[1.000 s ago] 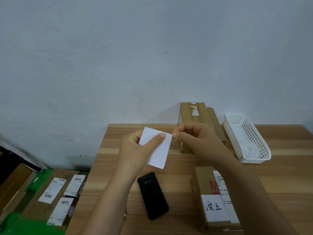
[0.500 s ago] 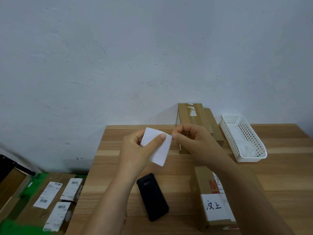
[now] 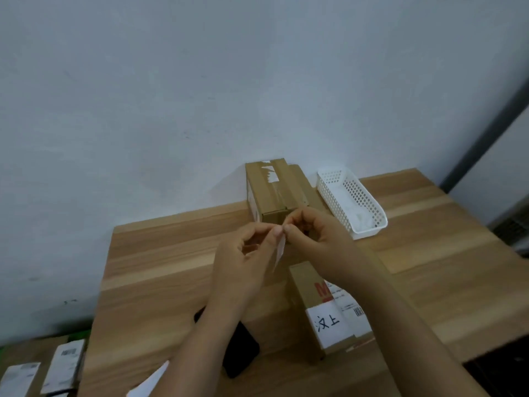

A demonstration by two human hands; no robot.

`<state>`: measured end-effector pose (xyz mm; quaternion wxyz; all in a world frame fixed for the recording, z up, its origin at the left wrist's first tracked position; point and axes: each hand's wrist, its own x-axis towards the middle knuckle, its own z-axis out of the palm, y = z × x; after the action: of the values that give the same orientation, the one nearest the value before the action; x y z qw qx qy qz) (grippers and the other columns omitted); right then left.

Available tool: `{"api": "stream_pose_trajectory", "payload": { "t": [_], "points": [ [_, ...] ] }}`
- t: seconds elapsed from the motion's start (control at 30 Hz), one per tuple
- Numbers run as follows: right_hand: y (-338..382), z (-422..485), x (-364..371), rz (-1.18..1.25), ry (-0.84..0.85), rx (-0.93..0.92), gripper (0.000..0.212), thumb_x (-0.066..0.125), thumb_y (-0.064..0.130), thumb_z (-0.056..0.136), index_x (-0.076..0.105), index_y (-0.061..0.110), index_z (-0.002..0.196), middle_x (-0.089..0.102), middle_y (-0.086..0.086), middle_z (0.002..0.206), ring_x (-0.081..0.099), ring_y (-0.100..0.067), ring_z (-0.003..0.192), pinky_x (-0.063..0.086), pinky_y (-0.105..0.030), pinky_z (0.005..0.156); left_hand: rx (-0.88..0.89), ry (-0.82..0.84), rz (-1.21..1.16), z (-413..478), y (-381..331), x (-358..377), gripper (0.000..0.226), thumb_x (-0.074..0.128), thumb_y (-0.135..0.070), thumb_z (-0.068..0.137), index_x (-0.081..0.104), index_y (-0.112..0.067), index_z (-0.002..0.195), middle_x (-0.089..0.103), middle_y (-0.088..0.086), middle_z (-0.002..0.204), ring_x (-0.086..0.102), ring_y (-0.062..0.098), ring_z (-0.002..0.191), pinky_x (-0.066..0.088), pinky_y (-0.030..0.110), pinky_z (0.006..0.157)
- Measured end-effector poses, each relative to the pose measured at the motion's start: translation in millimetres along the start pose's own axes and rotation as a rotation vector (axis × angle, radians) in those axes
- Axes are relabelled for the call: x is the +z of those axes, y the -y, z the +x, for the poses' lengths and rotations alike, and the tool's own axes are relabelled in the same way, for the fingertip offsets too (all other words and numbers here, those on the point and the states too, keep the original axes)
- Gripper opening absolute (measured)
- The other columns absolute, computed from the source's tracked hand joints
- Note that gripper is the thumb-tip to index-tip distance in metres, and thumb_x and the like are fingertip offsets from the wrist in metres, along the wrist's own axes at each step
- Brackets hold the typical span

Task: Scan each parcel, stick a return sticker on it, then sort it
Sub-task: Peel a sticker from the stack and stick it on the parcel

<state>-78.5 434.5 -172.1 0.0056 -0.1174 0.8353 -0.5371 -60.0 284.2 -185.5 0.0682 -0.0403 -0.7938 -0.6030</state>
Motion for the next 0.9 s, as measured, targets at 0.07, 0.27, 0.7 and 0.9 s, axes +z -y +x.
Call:
{"api": "stream_pose_trajectory", "payload": {
  "t": [0.07,0.27,0.7,0.9],
  "points": [
    [-9.9,-7.3,-10.9,-0.032,-0.047,0.032,0.009,0.056,0.02,0.094,0.063,0.018,0.089,0.063,-0.004,0.08,0.059,-0.023,0.074,0.052,-0.024,0.063,-0.015,0.049,0.02,4.4,5.2,14.9,0.01,0.06,-0.037,0.09,0.069,-0.037,0.093,0.066,-0.029,0.088,0.059,-0.01,0.085,0.045,0.004,0.064],
    [-62.6,-16.4,-69.3,0.05,-0.251,0.271,0.014,0.055,0.019,0.093,0.063,0.015,0.083,0.06,0.0,0.076,0.051,-0.005,0.065,0.044,-0.018,0.06,-0.162,-0.001,-0.069,23.9,14.8,67.6,0.012,0.058,-0.03,0.094,0.068,-0.028,0.089,0.068,-0.011,0.081,0.06,-0.008,0.073,0.042,0.004,0.053],
    [-232.0,74.8,-210.7,0.052,-0.329,0.436,0.012,0.055,0.017,0.093,0.064,0.009,0.089,0.063,0.002,0.08,0.052,-0.004,0.061,0.04,-0.02,0.052,-0.465,-0.389,-0.056,89.7,46.1,180.1,0.017,0.059,-0.03,0.094,0.07,-0.02,0.087,0.069,-0.002,0.087,0.063,0.019,0.09,0.05,0.035,0.081],
    [-283.2,121.1,-215.6,-0.202,-0.199,0.336,0.009,0.058,0.017,0.09,0.06,0.014,0.082,0.059,0.005,0.075,0.054,-0.008,0.067,0.04,-0.022,0.056,-0.509,-0.51,-0.084,89.1,55.2,194.8,0.014,0.061,-0.025,0.093,0.072,-0.02,0.087,0.071,0.001,0.084,0.067,0.02,0.09,0.053,0.031,0.08]
  ]
}}
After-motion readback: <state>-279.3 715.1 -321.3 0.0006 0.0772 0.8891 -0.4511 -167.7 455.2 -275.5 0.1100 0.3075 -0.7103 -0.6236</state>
